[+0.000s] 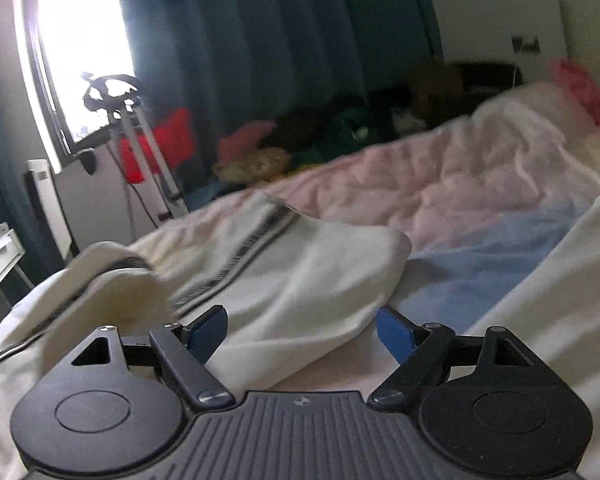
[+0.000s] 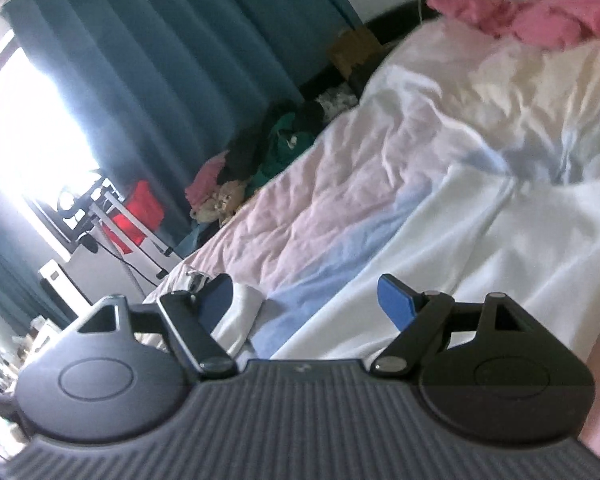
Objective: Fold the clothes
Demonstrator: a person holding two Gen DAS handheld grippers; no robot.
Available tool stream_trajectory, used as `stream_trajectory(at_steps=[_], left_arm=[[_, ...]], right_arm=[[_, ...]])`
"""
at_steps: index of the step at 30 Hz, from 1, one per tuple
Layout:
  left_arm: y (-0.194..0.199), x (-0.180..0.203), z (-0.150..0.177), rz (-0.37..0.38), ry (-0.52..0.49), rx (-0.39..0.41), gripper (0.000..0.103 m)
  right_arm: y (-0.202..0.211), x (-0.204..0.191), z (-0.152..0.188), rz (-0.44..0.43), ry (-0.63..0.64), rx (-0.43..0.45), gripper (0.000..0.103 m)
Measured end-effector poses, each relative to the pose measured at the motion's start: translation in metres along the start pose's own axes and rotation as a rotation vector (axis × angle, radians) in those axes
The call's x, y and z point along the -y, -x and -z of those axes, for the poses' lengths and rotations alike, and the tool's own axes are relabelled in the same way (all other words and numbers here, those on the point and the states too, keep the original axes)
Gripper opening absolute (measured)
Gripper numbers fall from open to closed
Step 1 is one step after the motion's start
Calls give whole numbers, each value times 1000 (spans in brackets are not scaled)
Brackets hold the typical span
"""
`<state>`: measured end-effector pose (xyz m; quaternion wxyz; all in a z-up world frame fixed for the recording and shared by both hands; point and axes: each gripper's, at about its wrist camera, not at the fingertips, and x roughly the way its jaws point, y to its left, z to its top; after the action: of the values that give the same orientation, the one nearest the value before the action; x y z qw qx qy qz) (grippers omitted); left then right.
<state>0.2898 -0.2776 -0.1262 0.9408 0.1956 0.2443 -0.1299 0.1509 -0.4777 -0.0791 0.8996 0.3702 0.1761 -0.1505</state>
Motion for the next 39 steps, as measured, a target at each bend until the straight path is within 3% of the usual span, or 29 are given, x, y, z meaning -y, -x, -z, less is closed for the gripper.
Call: stream_trajectory(at_steps=[4, 7, 12, 14, 17, 21, 22, 24, 26, 30, 37, 39], left_arm=[[-51, 26, -6, 24, -79, -31, 75], [-77, 37, -13, 19, -79, -49, 69], [-103, 50, -34, 50, 0, -77, 3], [-97, 56, -45, 62, 0, -41, 3], [-76, 65, -73, 150, 12, 49, 2], [-50, 53, -97, 393, 147, 106, 5], [-41, 49, -97, 401, 158, 112, 8], [-21, 41, -96, 416, 182, 122, 27], [0, 15, -81, 410, 238, 102, 49], [57, -49, -39, 352, 335, 76, 65], [166, -172, 69, 78, 542, 5, 72], [183, -196, 93, 40, 622, 16, 74]], right_arm=[[-17, 8, -1, 22, -39, -9, 82], [-27, 17, -3, 32, -87, -17, 82], [-38, 26, -4, 52, -122, -6, 82], [-38, 28, -5, 67, -129, 10, 82], [-32, 32, -6, 78, -143, 85, 82], [-19, 37, -9, 106, -150, 207, 83], [-17, 39, -10, 109, -158, 223, 83], [-16, 43, -11, 109, -173, 240, 83], [-19, 45, -12, 98, -184, 224, 83], [-25, 41, -8, 40, -178, 166, 83], [-61, 31, 11, -107, -203, -70, 81], [-77, 26, 16, -130, -213, -134, 71]])
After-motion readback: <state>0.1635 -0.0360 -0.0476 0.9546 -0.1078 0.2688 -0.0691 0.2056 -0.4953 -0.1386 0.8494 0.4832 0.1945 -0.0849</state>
